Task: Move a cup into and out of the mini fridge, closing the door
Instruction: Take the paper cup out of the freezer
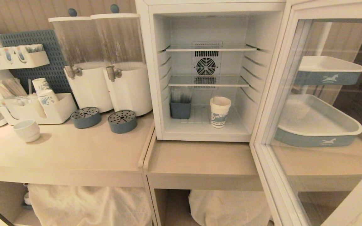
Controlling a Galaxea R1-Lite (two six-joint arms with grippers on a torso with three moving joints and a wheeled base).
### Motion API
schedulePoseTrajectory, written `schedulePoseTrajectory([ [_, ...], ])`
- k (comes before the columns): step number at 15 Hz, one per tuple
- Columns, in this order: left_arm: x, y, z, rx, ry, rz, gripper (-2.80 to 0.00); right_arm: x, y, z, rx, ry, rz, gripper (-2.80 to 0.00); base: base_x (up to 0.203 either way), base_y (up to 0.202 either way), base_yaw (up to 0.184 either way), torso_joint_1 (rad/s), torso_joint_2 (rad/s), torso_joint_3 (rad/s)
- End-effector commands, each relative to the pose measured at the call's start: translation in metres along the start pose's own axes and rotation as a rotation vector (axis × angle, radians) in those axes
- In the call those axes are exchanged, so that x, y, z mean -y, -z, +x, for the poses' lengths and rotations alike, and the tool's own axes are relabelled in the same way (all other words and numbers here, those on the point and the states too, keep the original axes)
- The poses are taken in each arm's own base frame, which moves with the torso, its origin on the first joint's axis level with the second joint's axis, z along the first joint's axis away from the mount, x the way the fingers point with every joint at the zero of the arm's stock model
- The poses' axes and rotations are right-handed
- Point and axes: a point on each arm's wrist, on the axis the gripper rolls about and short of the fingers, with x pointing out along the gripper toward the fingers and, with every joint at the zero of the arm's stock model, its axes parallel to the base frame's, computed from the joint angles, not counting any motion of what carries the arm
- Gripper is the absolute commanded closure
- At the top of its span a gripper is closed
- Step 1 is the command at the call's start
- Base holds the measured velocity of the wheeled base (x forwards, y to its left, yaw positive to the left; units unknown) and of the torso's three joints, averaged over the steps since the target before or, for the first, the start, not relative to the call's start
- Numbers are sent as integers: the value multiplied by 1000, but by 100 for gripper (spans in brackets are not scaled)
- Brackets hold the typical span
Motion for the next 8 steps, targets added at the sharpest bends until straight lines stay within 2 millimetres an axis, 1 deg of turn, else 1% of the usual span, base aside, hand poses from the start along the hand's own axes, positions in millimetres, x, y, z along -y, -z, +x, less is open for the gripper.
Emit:
schedulePoseTrajectory([
  [1, 0, 8, 3, 3, 3, 26, 0, 0, 0, 0, -2, 0, -1, 0, 0, 0, 0, 0, 0, 0],
  [4, 0, 8, 3, 1, 3, 15, 0, 0, 0, 0, -2, 0, -1, 0, 0, 0, 0, 0, 0, 0],
  [5, 0, 8, 3, 1, 5, 18, 0, 0, 0, 0, -2, 0, -1, 0, -94, 0, -3, 5, 9, 3],
  [8, 0, 8, 3, 1, 3, 17, 0, 0, 0, 0, -2, 0, -1, 0, -189, 0, -1, 2, 1, 1],
])
